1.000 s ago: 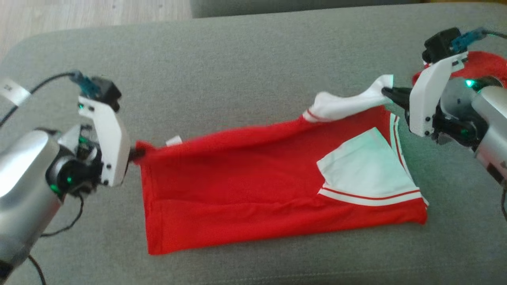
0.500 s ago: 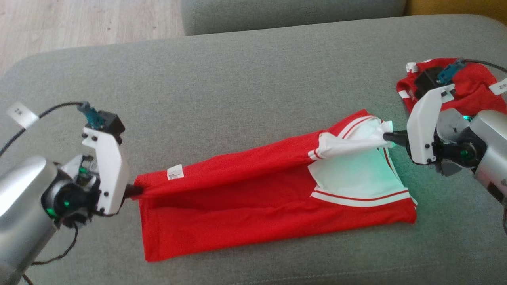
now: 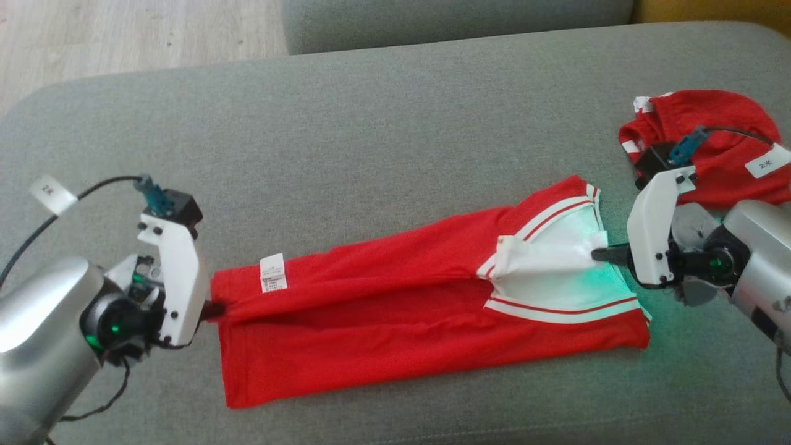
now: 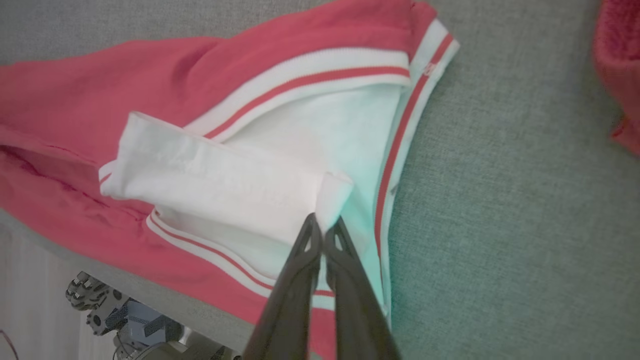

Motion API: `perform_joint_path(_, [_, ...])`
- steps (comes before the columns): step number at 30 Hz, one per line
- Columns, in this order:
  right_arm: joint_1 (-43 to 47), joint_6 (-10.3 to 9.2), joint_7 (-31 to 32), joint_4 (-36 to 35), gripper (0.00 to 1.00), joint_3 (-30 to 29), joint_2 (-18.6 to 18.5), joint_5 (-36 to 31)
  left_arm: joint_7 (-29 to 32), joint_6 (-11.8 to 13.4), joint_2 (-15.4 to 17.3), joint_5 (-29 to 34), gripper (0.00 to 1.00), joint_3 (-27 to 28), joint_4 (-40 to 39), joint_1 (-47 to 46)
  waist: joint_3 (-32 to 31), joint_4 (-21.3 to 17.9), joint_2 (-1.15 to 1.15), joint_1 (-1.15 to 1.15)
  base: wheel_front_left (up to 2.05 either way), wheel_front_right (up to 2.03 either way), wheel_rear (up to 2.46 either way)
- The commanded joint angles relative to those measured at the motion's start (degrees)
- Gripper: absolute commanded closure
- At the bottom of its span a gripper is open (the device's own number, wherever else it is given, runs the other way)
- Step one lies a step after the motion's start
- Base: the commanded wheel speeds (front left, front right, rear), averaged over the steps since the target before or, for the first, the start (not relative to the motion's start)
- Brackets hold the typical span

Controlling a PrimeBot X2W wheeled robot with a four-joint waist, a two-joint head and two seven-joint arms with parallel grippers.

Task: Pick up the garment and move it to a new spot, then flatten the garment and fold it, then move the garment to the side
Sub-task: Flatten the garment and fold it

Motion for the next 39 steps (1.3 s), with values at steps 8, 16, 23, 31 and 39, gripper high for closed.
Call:
perform_joint_path(8, [2.87, -0.04, 2.90, -2.21, 0.00, -0.23, -2.33, 1.49, -2.80, -0.91, 2.51, 0.75, 0.00, 3.00, 0.58, -1.23, -2.54, -0.18, 0.00, 0.00, 0.00, 0.00, 0.00])
perform_joint_path(16, [4.20, -0.04, -21.82, -9.08, 0.00, -8.86, -4.53, 0.42, -20.56, 3.44, 2.93, 6.26, 0.00, 7.92, -3.82, -0.30, -5.15, 0.72, 0.00, 0.00, 0.00, 0.00, 0.00])
perform_joint_path(23, [9.64, -0.04, -47.49, -8.91, 0.00, -17.61, -3.51, -2.85, -42.77, 14.49, 1.48, 11.10, 0.00, 14.81, -9.75, 6.11, -6.52, 1.33, 0.00, 0.00, 0.00, 0.00, 0.00])
perform_joint_path(31, [16.03, -0.04, -55.00, -4.49, 0.00, -27.89, 0.46, -12.21, -59.36, 23.59, -0.01, 11.59, 0.00, 21.12, -15.71, 17.69, -7.04, 1.08, 0.00, 0.00, 0.00, 0.00, 0.00])
perform_joint_path(39, [28.65, -0.04, -55.06, -2.55, 0.00, -42.81, 8.33, -26.37, -62.64, 26.02, -6.55, 16.69, 0.00, 28.17, -19.61, 27.84, -6.58, 0.93, 0.00, 0.00, 0.00, 0.00, 0.00])
